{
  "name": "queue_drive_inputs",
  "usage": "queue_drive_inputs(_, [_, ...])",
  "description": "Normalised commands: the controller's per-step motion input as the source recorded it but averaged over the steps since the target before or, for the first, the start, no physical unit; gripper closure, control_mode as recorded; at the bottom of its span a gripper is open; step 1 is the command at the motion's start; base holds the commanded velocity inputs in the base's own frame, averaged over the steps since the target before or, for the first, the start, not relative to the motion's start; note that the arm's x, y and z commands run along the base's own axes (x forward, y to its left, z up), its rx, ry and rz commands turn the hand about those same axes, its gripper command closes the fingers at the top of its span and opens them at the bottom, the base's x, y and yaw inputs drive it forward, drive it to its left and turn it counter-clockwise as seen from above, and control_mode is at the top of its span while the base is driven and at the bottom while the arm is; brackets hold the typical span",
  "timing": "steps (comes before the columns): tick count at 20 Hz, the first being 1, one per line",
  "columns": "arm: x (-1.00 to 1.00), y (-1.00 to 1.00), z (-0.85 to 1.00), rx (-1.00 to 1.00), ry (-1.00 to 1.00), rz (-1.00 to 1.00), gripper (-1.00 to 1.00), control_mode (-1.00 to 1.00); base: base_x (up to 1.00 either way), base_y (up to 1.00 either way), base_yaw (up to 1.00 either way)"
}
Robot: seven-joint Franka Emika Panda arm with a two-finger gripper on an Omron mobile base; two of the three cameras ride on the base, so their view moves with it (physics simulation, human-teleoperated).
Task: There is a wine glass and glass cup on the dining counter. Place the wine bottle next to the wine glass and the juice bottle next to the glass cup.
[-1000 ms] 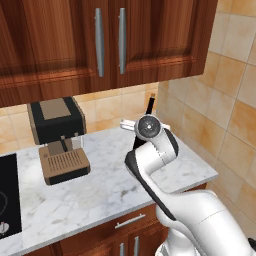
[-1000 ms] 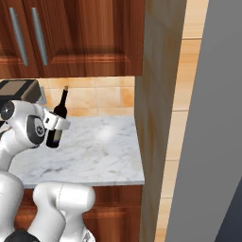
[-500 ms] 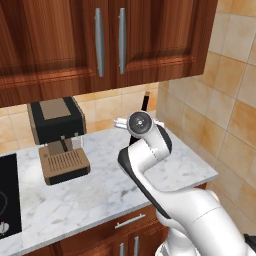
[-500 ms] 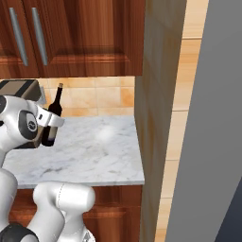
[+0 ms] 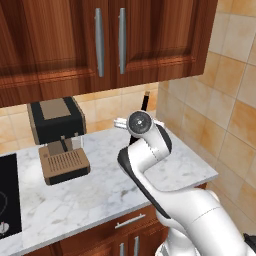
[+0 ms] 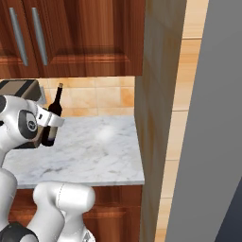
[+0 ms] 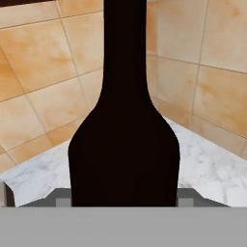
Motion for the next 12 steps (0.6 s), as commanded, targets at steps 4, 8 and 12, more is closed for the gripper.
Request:
queue_drive_inputs(4, [0.00,0.00,0.00,0.00,0.00,0.00,1.00,1.00,-0.27,0.08,0.04])
queue_drive_inputs(8, [0.00,0.00,0.00,0.00,0.00,0.00,1.00,1.00,-0.51,0.08,0.22])
queue_drive_inputs(12, [0.00,0.00,0.00,0.00,0.00,0.00,1.00,1.00,-0.52,0.10,0.44])
